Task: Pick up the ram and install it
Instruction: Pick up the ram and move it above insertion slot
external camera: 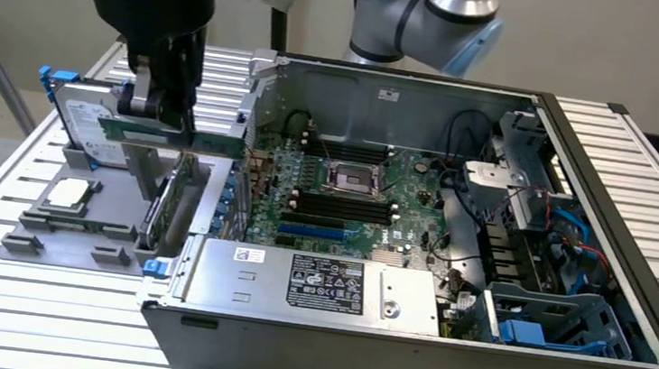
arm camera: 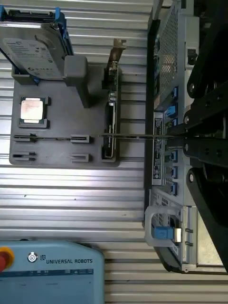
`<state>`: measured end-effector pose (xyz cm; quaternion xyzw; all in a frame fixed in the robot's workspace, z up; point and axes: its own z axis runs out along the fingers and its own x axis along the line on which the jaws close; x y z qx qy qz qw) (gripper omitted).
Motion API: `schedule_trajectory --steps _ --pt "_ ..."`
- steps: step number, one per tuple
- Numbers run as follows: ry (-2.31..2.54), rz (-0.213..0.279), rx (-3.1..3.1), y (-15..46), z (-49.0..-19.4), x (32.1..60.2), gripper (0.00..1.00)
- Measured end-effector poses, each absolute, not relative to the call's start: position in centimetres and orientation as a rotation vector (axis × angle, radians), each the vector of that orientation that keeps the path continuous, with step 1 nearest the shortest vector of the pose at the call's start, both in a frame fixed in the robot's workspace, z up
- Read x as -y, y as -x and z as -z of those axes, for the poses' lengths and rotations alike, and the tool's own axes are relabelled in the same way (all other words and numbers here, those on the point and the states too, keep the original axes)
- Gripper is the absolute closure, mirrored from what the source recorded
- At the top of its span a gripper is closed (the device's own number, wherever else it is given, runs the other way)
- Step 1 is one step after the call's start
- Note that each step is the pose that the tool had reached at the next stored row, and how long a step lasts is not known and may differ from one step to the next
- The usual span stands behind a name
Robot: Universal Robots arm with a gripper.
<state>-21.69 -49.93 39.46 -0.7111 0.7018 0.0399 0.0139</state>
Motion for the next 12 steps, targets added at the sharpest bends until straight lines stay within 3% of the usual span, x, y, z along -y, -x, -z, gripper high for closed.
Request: schedule_trajectory --steps 12 --pt "2.209 -0.135 -2.180 16.3 -39.5 49.9 0.86"
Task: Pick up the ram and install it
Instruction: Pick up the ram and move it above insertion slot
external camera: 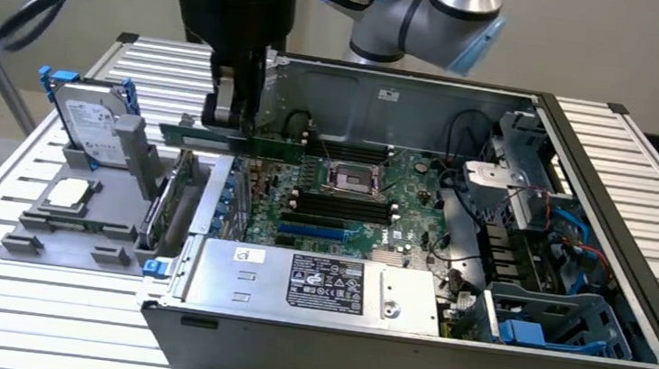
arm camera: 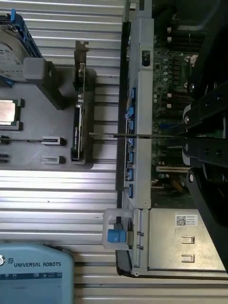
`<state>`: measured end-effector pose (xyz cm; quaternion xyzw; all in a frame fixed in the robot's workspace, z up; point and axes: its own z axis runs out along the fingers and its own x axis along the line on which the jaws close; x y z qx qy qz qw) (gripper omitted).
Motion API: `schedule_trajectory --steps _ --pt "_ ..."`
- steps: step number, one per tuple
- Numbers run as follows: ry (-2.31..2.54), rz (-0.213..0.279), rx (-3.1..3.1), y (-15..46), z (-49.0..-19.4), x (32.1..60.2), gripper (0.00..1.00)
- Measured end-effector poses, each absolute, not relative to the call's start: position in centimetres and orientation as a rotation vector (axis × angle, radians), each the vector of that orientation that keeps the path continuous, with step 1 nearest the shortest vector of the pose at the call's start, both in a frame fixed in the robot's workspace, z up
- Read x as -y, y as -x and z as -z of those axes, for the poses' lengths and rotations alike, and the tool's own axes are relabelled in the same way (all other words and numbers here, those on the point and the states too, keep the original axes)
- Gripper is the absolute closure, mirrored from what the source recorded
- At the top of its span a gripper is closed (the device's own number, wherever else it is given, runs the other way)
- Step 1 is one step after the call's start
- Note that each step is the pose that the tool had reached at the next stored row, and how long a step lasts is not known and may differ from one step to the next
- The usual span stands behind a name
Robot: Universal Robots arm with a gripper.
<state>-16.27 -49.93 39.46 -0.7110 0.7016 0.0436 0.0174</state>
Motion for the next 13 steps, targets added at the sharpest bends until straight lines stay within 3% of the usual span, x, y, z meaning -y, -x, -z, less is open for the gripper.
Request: schedule_trajectory --steps 13 --pt "2.210 -0.136 -2.180 10.3 -39.0 49.5 0.86"
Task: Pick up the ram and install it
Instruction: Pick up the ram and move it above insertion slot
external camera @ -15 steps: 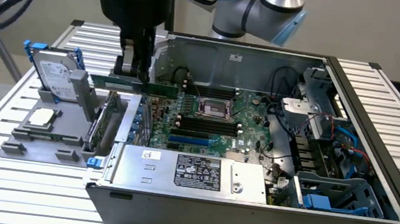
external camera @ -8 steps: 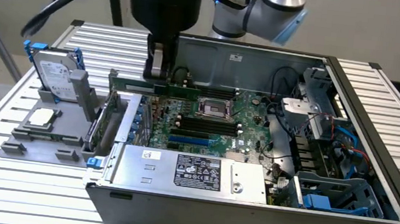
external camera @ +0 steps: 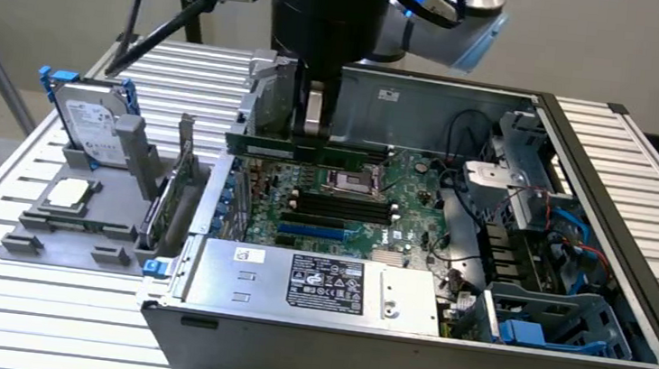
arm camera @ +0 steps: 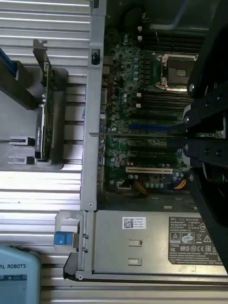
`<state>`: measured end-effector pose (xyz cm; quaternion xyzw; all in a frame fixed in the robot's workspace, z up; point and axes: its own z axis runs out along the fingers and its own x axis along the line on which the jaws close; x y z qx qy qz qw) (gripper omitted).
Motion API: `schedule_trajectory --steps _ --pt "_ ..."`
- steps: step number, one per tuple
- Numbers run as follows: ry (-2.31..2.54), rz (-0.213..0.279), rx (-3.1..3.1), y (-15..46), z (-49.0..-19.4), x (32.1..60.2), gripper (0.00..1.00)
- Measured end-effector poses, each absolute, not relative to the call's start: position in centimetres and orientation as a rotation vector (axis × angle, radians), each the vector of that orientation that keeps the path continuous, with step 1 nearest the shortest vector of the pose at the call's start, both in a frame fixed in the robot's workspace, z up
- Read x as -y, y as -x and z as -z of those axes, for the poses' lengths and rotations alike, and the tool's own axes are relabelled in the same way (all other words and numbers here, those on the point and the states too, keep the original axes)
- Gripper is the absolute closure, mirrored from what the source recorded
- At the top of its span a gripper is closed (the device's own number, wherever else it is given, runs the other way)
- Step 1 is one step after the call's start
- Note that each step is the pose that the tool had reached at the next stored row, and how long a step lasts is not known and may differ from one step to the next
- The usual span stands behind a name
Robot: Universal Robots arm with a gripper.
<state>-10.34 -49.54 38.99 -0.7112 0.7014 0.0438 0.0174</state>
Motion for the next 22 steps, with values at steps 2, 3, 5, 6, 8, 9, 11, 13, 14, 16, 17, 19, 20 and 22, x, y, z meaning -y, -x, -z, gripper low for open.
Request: schedule_trajectory --steps 2,3,5,6,8,9,11,13,14,16,17,19,20,22 --pt "2.210 -0.136 -2.180 9.4 -38.7 49.1 0.86" --pt "2.210 -0.136 -2.180 9.0 -38.6 48.9 0.86" --pt "2.210 -0.135 -2.180 8.3 -38.4 48.3 0.86" --pt "2.210 -0.135 -2.180 8.0 -38.3 47.9 0.86" --pt "2.211 -0.132 -2.181 7.6 -38.2 47.2 0.86" --pt "2.212 -0.131 -2.182 7.3 -38.2 46.8 0.86" --pt "2.213 -0.128 -2.183 6.9 -38.1 46.0 0.86" --pt "2.214 -0.123 -2.184 6.5 -38.0 45.2 0.86" --pt "2.215 -0.120 -2.186 6.3 -38.0 44.8 0.86" --pt "2.217 -0.115 -2.187 5.9 -37.9 44.1 0.86" --pt "2.218 -0.112 -2.188 5.6 -37.9 43.7 0.86" --pt "2.220 -0.106 -2.190 5.3 -37.8 43.0 0.86" --pt "2.220 -0.104 -2.191 5.2 -37.8 42.8 0.86" --pt "2.221 -0.104 -2.191 5.1 -37.8 42.7 0.86"
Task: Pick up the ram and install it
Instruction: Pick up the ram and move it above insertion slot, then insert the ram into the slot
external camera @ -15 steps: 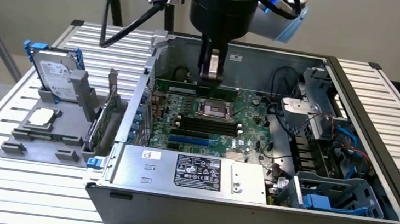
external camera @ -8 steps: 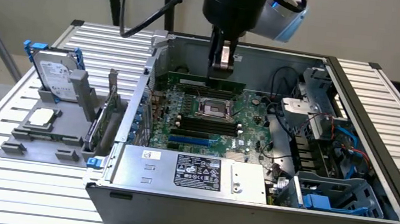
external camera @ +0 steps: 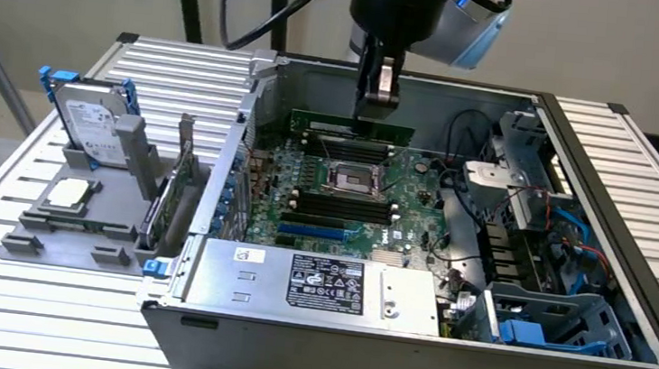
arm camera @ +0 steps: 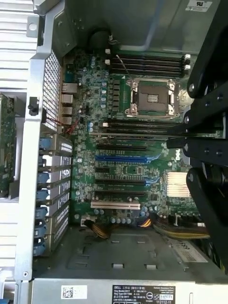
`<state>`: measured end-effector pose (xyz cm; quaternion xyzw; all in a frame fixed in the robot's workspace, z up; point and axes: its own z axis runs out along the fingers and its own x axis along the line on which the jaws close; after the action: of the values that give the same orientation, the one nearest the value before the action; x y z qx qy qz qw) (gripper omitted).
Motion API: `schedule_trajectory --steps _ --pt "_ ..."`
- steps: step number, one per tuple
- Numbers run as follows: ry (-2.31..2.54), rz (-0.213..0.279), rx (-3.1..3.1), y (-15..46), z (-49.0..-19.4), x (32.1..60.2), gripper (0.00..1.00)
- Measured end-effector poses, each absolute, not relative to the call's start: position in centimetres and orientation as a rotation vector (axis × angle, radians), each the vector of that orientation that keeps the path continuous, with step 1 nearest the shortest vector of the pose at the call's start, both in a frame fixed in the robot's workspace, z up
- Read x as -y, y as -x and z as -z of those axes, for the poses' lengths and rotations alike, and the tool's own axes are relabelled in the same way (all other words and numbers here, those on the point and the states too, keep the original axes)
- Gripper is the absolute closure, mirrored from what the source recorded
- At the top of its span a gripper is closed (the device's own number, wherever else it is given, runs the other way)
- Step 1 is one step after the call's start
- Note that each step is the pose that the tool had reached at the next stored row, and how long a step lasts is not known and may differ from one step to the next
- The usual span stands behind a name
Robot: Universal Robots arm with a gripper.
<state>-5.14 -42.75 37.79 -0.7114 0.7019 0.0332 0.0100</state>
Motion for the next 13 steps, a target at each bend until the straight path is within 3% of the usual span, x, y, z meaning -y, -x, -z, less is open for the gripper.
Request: schedule_trajectory --steps 13 --pt "2.221 -0.104 -2.191 5.14 -37.79 42.75 0.86"
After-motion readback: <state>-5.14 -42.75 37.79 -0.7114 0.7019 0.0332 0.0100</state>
